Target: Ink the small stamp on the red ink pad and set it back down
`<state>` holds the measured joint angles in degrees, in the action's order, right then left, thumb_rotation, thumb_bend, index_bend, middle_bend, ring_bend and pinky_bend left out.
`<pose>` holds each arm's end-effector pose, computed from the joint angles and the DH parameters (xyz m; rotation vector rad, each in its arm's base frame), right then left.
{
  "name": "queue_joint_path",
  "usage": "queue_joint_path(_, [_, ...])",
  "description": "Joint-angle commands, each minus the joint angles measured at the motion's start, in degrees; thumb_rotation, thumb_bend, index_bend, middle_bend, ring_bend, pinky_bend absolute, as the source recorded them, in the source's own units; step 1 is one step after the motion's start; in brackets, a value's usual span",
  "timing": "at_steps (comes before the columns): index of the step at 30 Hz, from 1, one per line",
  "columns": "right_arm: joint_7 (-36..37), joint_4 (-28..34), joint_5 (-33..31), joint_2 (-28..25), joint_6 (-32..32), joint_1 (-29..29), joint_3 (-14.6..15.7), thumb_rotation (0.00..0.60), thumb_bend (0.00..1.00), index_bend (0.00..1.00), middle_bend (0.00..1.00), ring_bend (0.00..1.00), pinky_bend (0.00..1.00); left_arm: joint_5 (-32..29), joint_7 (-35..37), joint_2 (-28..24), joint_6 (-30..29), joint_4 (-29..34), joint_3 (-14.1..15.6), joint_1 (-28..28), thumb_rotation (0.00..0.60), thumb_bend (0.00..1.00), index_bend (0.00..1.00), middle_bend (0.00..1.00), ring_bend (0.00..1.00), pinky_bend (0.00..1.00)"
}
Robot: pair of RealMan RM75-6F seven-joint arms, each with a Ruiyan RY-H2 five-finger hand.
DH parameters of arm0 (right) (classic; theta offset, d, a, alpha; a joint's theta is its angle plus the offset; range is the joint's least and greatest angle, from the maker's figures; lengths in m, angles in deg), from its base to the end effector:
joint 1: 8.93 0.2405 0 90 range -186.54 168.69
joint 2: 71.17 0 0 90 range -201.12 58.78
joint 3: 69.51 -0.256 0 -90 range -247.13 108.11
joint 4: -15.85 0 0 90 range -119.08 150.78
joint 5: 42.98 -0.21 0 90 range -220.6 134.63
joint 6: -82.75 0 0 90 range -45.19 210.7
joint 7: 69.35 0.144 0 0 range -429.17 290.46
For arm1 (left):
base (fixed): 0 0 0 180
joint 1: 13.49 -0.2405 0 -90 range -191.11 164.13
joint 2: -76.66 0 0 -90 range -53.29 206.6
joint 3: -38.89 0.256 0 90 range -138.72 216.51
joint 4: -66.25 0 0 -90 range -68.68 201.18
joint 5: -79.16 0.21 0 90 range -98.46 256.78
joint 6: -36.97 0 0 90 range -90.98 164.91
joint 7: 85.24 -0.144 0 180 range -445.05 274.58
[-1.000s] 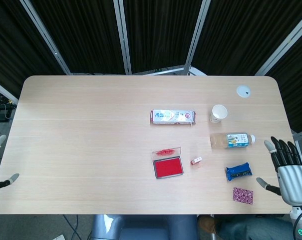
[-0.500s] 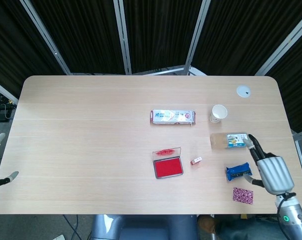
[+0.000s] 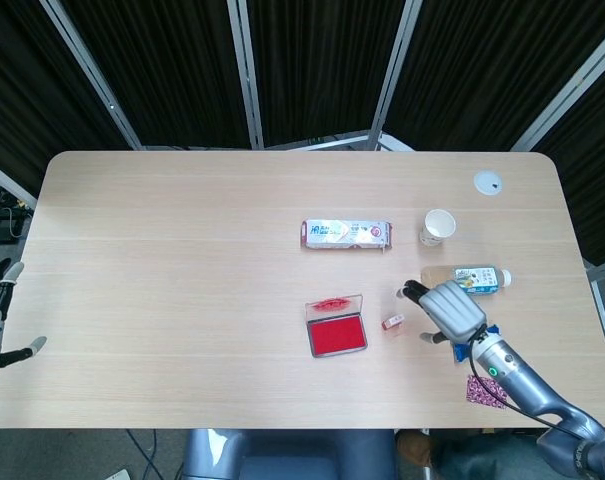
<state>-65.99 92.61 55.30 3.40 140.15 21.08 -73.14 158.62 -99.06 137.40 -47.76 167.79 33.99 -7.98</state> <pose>-0.2491 -0.3030 0.0558 2.0620 -0.7299 0.8428 -0.2932 0.1886 0.1722 -1.3459 -0.8289 -0.7709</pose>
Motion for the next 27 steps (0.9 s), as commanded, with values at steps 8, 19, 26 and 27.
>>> queue_joint_path(8, [1.16,-9.34,2.47,6.13,-0.02,2.34,3.36,0.6,0.17,0.37,0.35,0.81,1.0,-2.41,-1.45,0.78,0.67,-0.15,-0.8,0.54,0.6,0.0,0.0,0.0,0.0,0.0])
queue_joint_path(19, [3.6,-15.03,3.61,9.75,1.15,4.35,5.27,0.6,0.25,0.37,0.35,0.81,1.0,-1.75,-1.65,0.96,0.39,-0.2,-0.48,0.61,0.6,0.0,0.0,0.0,0.0,0.0])
queue_joint_path(26, [3.55,-16.38,2.66,11.19,0.94,4.89,5.76,0.6,0.28,0.37,0.38,0.81,1.0,-2.21,-2.13,1.18,0.69,-0.33,-0.48,0.79,0.6,0.0,0.0,0.0,0.0,0.0])
queue_joint_path(27, [3.51,-16.53,2.53,11.33,0.88,4.97,5.87,0.6,0.28,0.37,0.38,0.81,1.0,-2.26,-2.2,1.21,0.72,-0.35,-0.47,0.81,0.6,0.0,0.0,0.0,0.0,0.0])
